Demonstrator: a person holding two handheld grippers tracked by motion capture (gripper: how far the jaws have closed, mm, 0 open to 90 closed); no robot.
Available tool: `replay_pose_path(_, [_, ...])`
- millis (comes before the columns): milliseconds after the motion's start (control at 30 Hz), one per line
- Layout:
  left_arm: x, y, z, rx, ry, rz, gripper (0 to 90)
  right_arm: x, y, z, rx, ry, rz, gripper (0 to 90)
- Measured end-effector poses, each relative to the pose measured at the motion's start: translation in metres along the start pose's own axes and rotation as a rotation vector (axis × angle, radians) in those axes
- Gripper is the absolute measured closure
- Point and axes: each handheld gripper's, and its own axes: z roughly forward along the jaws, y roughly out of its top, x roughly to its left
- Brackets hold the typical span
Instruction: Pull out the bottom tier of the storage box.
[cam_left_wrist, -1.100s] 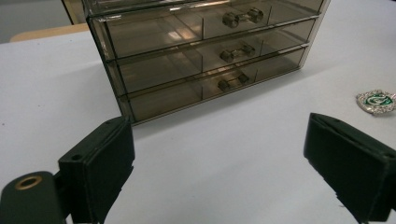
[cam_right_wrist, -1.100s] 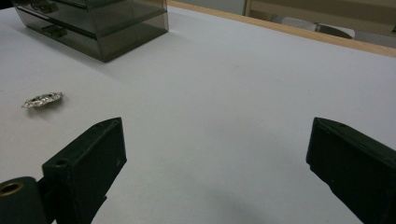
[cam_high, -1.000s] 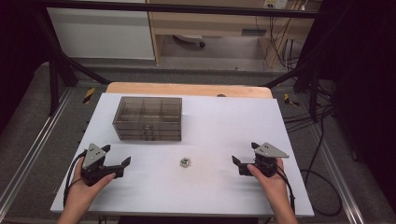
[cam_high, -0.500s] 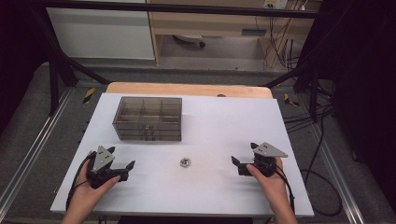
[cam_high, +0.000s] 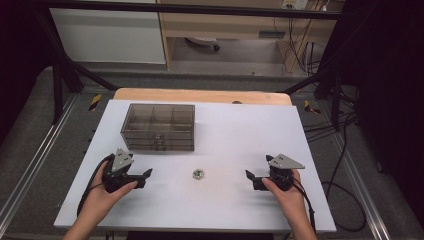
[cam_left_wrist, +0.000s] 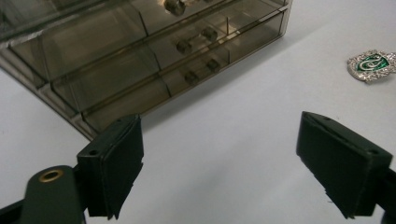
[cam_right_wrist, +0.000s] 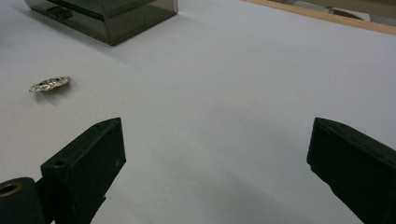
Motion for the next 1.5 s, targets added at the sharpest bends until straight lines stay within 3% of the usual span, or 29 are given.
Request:
replay_pose_path(200, [0.005, 0.006, 0.010, 0.001, 0.030, 0.054, 20.2, -0.002, 0.000, 0.000, 0.002, -0.006, 0.010, 4.7])
replay_pose_path(233, [0.003, 0.005, 0.015, 0.016, 0.057, 0.110, 20.2, -0.003, 0.000, 0.001, 0.009, -0.006, 0.008, 4.6])
replay_pose_path(267, [0.001, 0.005, 0.017, 0.024, 0.068, 0.138, 20.7, -0.003, -0.001, 0.002, 0.011, -0.007, 0.006, 4.6])
replay_pose_path(300, [0.001, 0.005, 0.017, 0.024, 0.068, 0.138, 21.7, -0.002, -0.001, 0.002, 0.013, -0.006, 0.006, 4.6])
replay_pose_path(367, [-0.006, 0.005, 0.022, 0.030, 0.102, 0.210, 23.4, -0.002, -0.001, 0.001, 0.013, -0.005, 0.006, 4.6])
replay_pose_path(500, [-0.012, 0.005, 0.026, 0.023, 0.112, 0.248, 26.2, -0.002, 0.000, 0.001, 0.014, 0.000, 0.012, 4.6])
replay_pose_path(567, [-0.016, 0.005, 0.028, 0.020, 0.147, 0.303, 27.4, -0.002, -0.001, 0.001, 0.018, 0.001, 0.011, 4.7])
replay_pose_path(767, [-0.018, 0.004, 0.034, 0.040, 0.165, 0.359, 31.2, -0.003, -0.001, 0.001, 0.020, 0.001, 0.012, 4.7])
replay_pose_path(867, [-0.020, 0.005, 0.035, 0.035, 0.166, 0.390, 36.9, -0.003, -0.001, 0.001, 0.020, -0.002, 0.010, 4.7])
replay_pose_path(1033, [-0.024, 0.008, 0.034, -0.004, 0.208, 0.441, 44.7, -0.003, 0.000, 0.000, 0.014, 0.000, 0.016, 4.9])
replay_pose_path(1167, [-0.025, 0.007, 0.038, 0.010, 0.215, 0.462, 47.1, -0.003, 0.000, 0.000, 0.014, 0.000, 0.015, 4.9])
replay_pose_path(1233, [-0.027, 0.006, 0.044, 0.033, 0.204, 0.494, 50.4, -0.003, 0.000, -0.001, 0.014, 0.001, 0.016, 4.9])
replay_pose_path(1367, [-0.030, 0.004, 0.049, 0.043, 0.234, 0.593, 55.5, -0.003, 0.000, 0.000, 0.016, 0.001, 0.015, 4.8])
replay_pose_path(1500, [-0.030, 0.005, 0.051, 0.045, 0.246, 0.632, 57.2, -0.003, 0.000, 0.000, 0.015, 0.001, 0.013, 4.8])
